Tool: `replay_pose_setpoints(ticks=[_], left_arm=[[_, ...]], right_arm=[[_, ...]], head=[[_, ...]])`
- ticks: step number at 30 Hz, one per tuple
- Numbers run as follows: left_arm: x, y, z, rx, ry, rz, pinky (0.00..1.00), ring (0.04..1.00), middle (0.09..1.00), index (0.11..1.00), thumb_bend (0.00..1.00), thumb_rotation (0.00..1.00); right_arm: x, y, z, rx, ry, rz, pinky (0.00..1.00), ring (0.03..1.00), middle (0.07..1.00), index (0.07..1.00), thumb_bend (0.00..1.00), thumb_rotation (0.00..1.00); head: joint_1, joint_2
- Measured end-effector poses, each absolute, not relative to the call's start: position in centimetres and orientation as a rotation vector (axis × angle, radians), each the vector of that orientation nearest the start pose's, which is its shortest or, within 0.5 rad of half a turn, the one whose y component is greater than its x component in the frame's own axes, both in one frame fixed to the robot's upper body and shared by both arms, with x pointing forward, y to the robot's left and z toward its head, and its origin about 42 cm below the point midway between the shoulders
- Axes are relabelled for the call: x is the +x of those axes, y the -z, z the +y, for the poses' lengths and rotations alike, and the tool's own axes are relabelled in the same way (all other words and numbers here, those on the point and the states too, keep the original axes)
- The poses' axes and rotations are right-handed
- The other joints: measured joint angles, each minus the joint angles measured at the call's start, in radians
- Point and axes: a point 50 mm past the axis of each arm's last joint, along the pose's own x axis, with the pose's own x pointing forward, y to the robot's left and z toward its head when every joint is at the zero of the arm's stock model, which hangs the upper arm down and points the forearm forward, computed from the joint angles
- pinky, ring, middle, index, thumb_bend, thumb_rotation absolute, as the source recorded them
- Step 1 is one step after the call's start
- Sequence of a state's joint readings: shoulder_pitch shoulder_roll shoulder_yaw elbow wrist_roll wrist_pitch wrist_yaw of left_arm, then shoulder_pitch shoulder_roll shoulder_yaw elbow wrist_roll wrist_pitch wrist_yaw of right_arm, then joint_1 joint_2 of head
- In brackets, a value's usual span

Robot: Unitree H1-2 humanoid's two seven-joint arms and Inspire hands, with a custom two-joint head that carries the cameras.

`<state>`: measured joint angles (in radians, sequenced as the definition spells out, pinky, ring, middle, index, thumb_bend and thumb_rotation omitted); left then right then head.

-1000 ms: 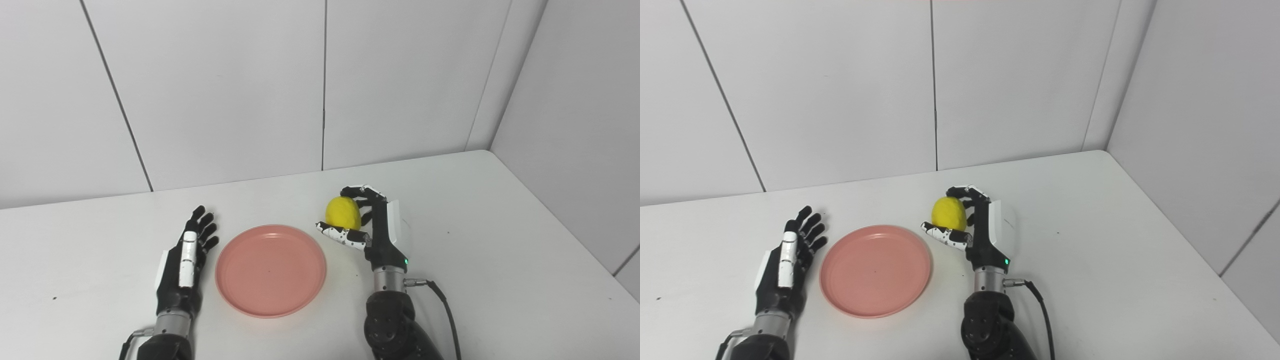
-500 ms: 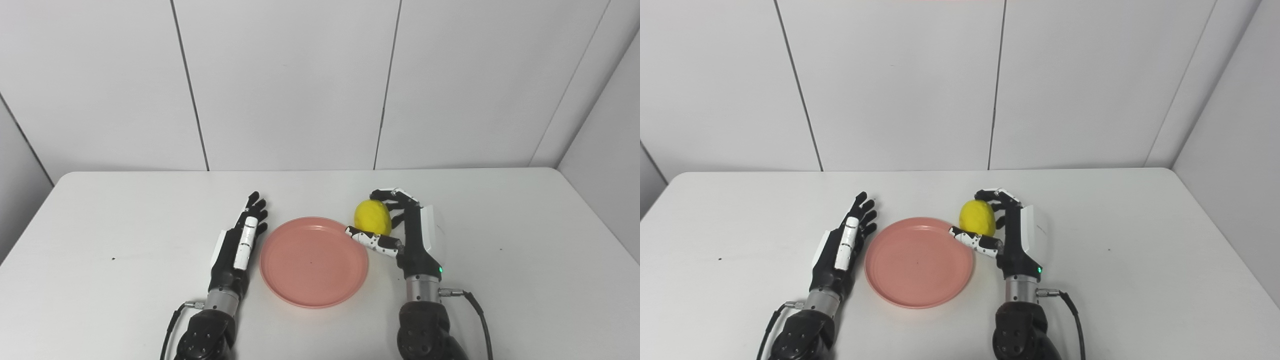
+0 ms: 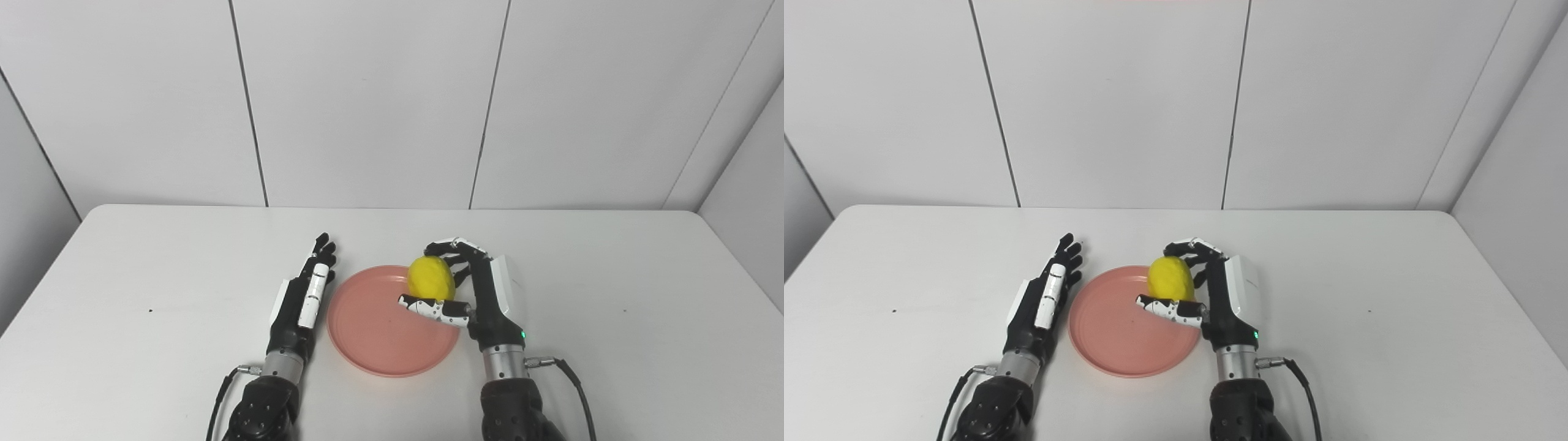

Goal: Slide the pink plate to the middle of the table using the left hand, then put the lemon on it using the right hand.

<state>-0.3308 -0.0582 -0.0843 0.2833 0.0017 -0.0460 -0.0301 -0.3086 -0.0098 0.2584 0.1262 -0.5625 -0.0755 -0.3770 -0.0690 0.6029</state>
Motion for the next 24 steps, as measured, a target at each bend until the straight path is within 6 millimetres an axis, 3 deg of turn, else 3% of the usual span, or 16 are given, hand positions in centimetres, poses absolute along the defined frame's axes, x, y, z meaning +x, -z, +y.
replay_pose_setpoints(ticks=[6,13,24], left_arm=[[38.2,-12.8,13.3,-0.005,0.211,-0.083,0.97,0.964,0.974,0.971,0.53,1.0],[38.2,-12.8,13.2,-0.004,0.212,-0.086,0.95,0.959,0.97,0.964,0.55,1.0],[38.2,-12.8,13.2,0.002,0.212,-0.086,0.94,0.954,0.963,0.957,0.55,1.0]], right_arm=[[36.3,-16.7,-11.9,-0.556,-0.008,-0.433,0.32,0.452,0.564,0.479,0.49,0.0],[36.7,-16.3,-10.4,-0.569,-0.082,-0.413,0.33,0.457,0.566,0.479,0.49,0.0],[36.8,-14.9,-9.9,-0.631,-0.117,-0.38,0.33,0.459,0.563,0.478,0.49,0.0]], head=[[0.0,-0.002],[-0.051,-0.003],[-0.055,0.002]])
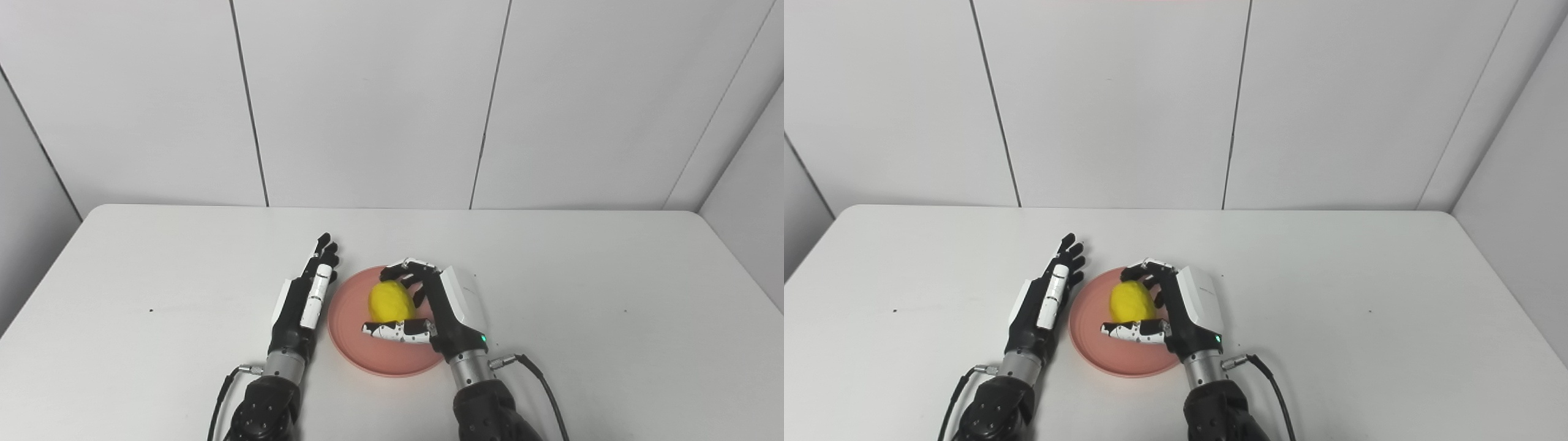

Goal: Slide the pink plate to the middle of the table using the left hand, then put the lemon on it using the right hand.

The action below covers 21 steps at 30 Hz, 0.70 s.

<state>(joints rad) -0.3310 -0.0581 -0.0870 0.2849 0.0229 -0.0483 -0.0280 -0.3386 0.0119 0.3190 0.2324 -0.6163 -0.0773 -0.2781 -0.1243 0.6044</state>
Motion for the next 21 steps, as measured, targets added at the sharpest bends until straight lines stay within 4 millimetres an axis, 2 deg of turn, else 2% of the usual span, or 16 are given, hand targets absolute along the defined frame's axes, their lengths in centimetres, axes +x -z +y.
replay_pose_setpoints(ticks=[11,17,21], left_arm=[[38.16,-12.8,13.25,0.002,0.211,-0.086,0.93,0.952,0.957,0.955,0.54,1.0],[38.16,-12.82,13.25,0.002,0.211,-0.086,0.93,0.95,0.957,0.956,0.54,1.0],[38.16,-12.83,13.26,-0.001,0.212,-0.085,0.94,0.951,0.96,0.958,0.54,1.0]], right_arm=[[37.04,-14.4,-9.9,-0.734,-0.121,-0.405,0.32,0.464,0.56,0.481,0.49,0.0],[37.01,-14.26,-10.01,-0.742,-0.11,-0.418,0.33,0.47,0.589,0.479,0.48,0.0],[37.02,-14.29,-10.19,-0.771,-0.104,-0.436,0.35,0.489,0.565,0.464,0.49,0.0]], head=[[0.0,0.005],[0.0,0.006],[-0.002,0.008]])
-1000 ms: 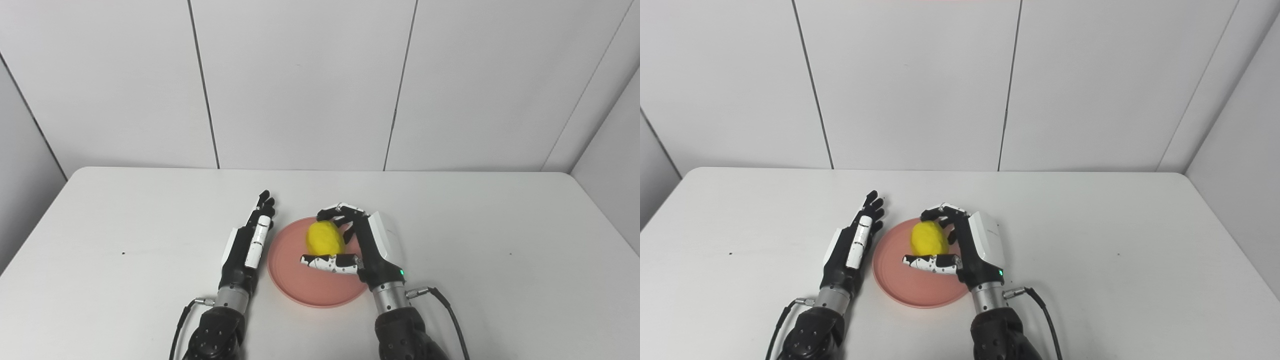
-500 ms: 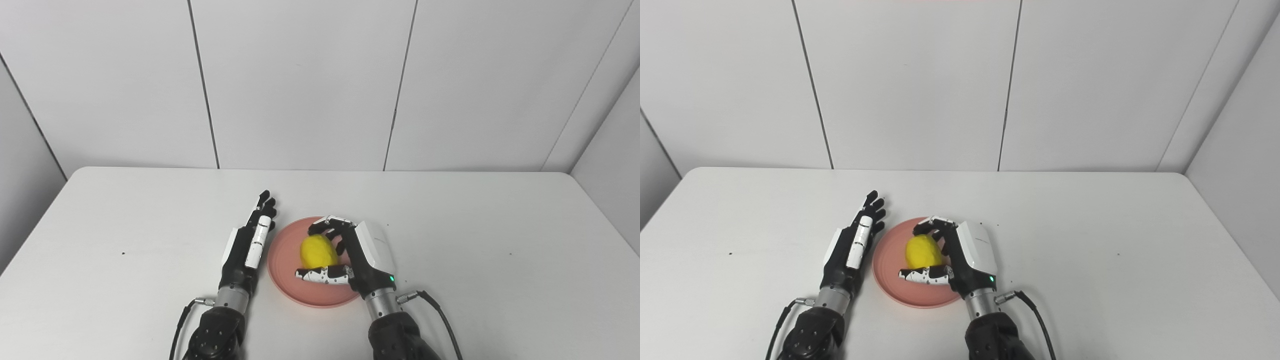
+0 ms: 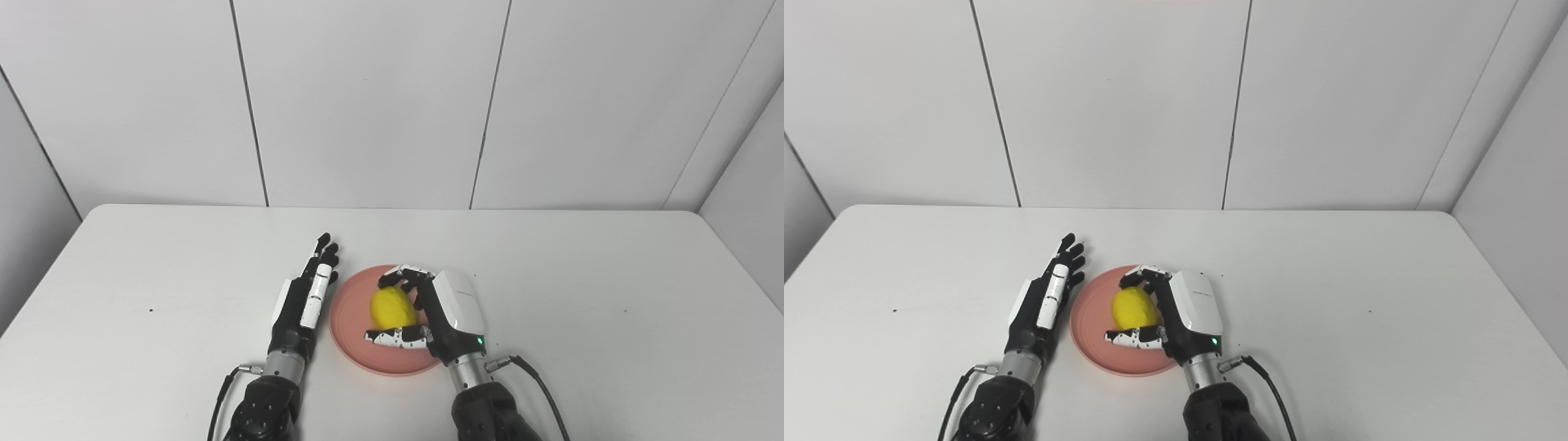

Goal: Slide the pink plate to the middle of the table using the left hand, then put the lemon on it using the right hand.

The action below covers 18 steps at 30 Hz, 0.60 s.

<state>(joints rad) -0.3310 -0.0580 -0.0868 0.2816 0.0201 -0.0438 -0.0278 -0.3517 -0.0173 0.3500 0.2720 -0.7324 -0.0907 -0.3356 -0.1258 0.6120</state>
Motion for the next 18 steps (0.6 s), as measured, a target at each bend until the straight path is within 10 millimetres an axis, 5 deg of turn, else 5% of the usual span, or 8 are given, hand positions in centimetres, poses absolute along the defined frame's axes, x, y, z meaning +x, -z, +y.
replay_pose_setpoints(ticks=[2,5,10,14,16,18], left_arm=[[38.16,-12.89,13.26,-0.001,0.212,-0.081,0.94,0.952,0.963,0.961,0.54,1.0],[38.17,-12.94,13.26,-0.002,0.213,-0.078,0.94,0.953,0.965,0.962,0.55,1.0],[38.17,-12.94,13.26,-0.002,0.213,-0.078,0.93,0.948,0.959,0.958,0.52,1.0],[38.17,-12.92,13.25,-0.002,0.213,-0.079,0.94,0.953,0.961,0.96,0.53,1.0],[38.17,-12.9,13.26,-0.002,0.213,-0.079,0.93,0.952,0.96,0.958,0.52,1.0],[38.17,-12.88,13.26,-0.002,0.213,-0.079,0.93,0.952,0.961,0.959,0.53,1.0]], right_arm=[[37.04,-14.32,-10.28,-0.786,-0.101,-0.444,0.36,0.497,0.561,0.46,0.49,0.0],[37.07,-14.36,-10.38,-0.795,-0.098,-0.45,0.55,0.639,0.56,0.459,0.51,0.0],[37.02,-14.47,-10.45,-0.812,-0.087,-0.477,0.74,0.764,0.756,0.497,0.5,0.14],[36.91,-14.52,-10.53,-0.811,-0.086,-0.48,0.8,0.811,0.795,0.499,0.51,0.15],[36.77,-14.52,-10.59,-0.809,-0.084,-0.481,0.84,0.832,0.817,0.677,0.57,0.22],[36.71,-14.51,-10.61,-0.808,-0.084,-0.481,0.87,0.846,0.83,0.739,0.6,0.29]], head=[[0.0,0.0],[0.0,0.0],[-0.002,0.0],[-0.002,0.002],[-0.002,0.002],[-0.002,0.002]])
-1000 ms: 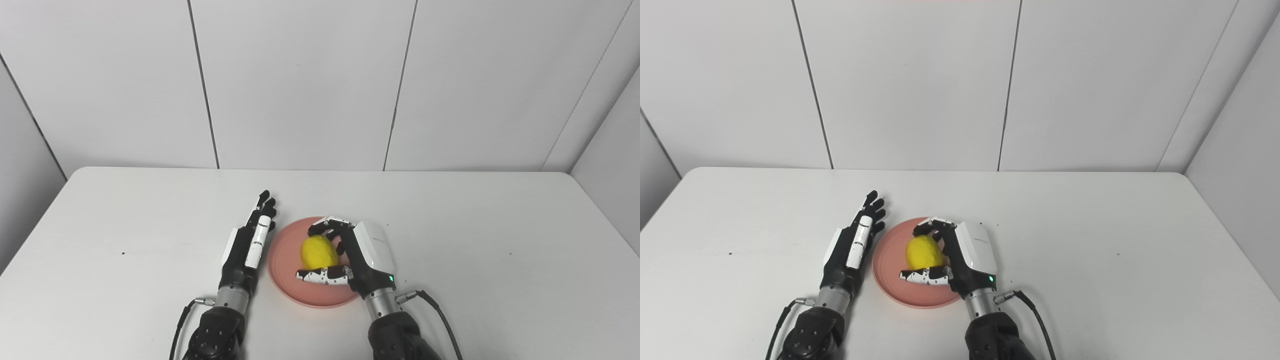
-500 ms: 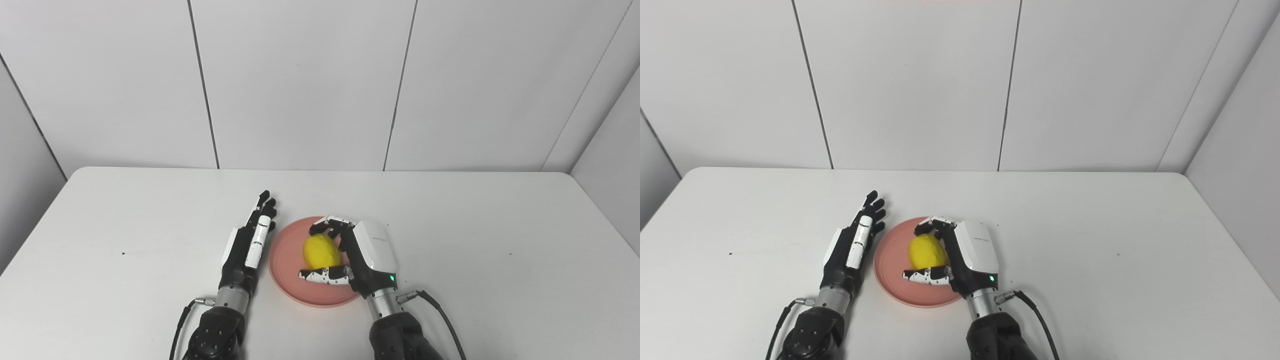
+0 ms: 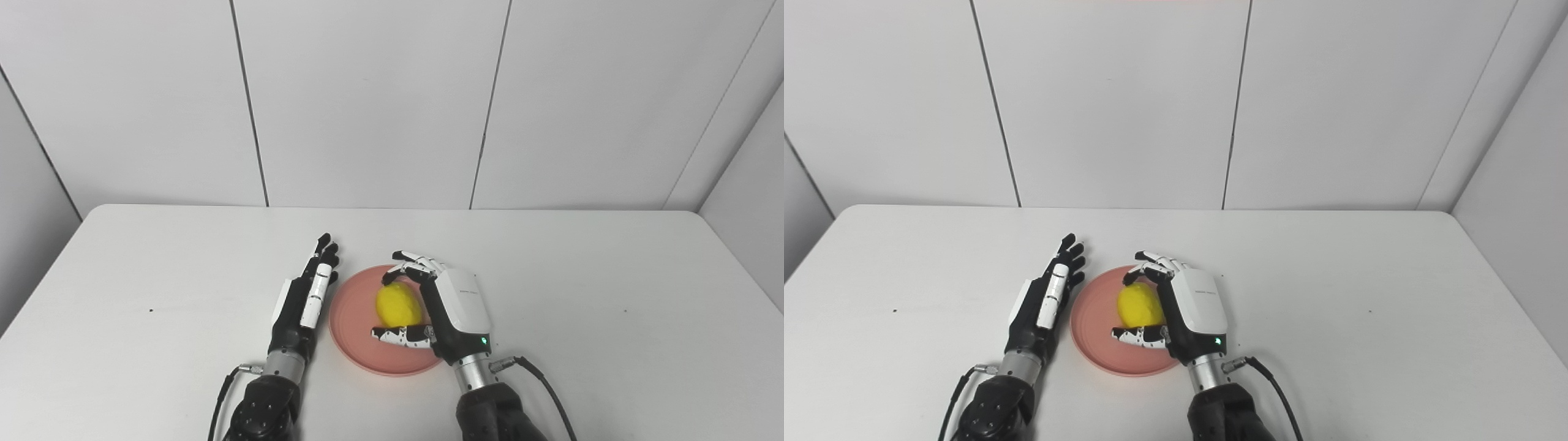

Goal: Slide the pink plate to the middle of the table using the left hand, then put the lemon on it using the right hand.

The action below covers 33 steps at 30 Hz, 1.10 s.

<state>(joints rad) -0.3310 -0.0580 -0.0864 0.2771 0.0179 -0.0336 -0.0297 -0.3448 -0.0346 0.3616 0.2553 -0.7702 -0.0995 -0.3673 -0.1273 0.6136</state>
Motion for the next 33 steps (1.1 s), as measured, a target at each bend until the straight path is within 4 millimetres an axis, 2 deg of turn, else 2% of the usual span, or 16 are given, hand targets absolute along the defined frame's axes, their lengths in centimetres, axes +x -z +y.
replay_pose_setpoints(ticks=[1,8,15,18,21,24,26,29,33], left_arm=[[38.2,-12.9,13.3,-0.002,0.213,-0.078,0.93,0.95,0.962,0.96,0.53,1.0],[38.2,-12.8,13.3,-0.002,0.214,-0.076,0.92,0.947,0.962,0.958,0.54,1.0],[38.2,-12.8,13.3,-0.002,0.214,-0.075,0.94,0.954,0.965,0.964,0.54,1.0],[38.2,-12.8,13.3,-0.002,0.214,-0.075,0.95,0.956,0.966,0.966,0.55,1.0],[38.2,-12.8,13.3,-0.002,0.215,-0.074,0.94,0.954,0.964,0.963,0.55,1.0],[38.2,-12.8,13.3,-0.002,0.214,-0.074,0.94,0.952,0.961,0.96,0.54,1.0],[38.2,-12.8,13.3,-0.001,0.214,-0.074,0.94,0.949,0.962,0.96,0.54,1.0],[38.2,-12.8,13.3,-0.002,0.214,-0.074,0.94,0.948,0.963,0.963,0.54,1.0],[38.2,-12.8,13.3,-0.001,0.214,-0.074,0.94,0.944,0.962,0.963,0.54,1.0]], right_arm=[[36.7,-14.5,-10.6,-0.808,-0.084,-0.481,0.89,0.851,0.834,0.751,0.6,0.33],[36.7,-14.5,-10.9,-0.817,-0.074,-0.494,0.89,0.901,0.901,0.746,0.64,0.42],[36.7,-14.6,-11.0,-0.794,-0.072,-0.498,0.95,0.95,0.939,0.806,0.65,0.49],[36.7,-14.5,-11.0,-0.777,-0.087,-0.488,0.97,0.968,0.955,0.849,0.64,0.6],[36.7,-14.5,-11.1,-0.755,-0.095,-0.484,0.97,0.964,0.952,0.87,0.63,0.64],[36.7,-14.7,-11.3,-0.701,-0.095,-0.492,0.97,0.961,0.951,0.91,0.65,0.79],[36.8,-14.7,-11.6,-0.658,-0.085,-0.484,0.94,0.959,0.955,0.94,0.63,0.89],[36.9,-14.7,-12.0,-0.618,-0.071,-0.467,0.92,0.963,0.963,0.959,0.63,0.96],[37.0,-14.8,-12.3,-0.536,-0.074,-0.465,0.92,0.968,0.975,0.968,0.62,1.0]], head=[[0.0,-0.002],[-0.002,-0.002],[0.0,-0.002],[-0.002,0.0],[0.0,0.002],[-0.002,0.002],[0.0,0.003],[0.0,0.003],[0.0,0.005]])
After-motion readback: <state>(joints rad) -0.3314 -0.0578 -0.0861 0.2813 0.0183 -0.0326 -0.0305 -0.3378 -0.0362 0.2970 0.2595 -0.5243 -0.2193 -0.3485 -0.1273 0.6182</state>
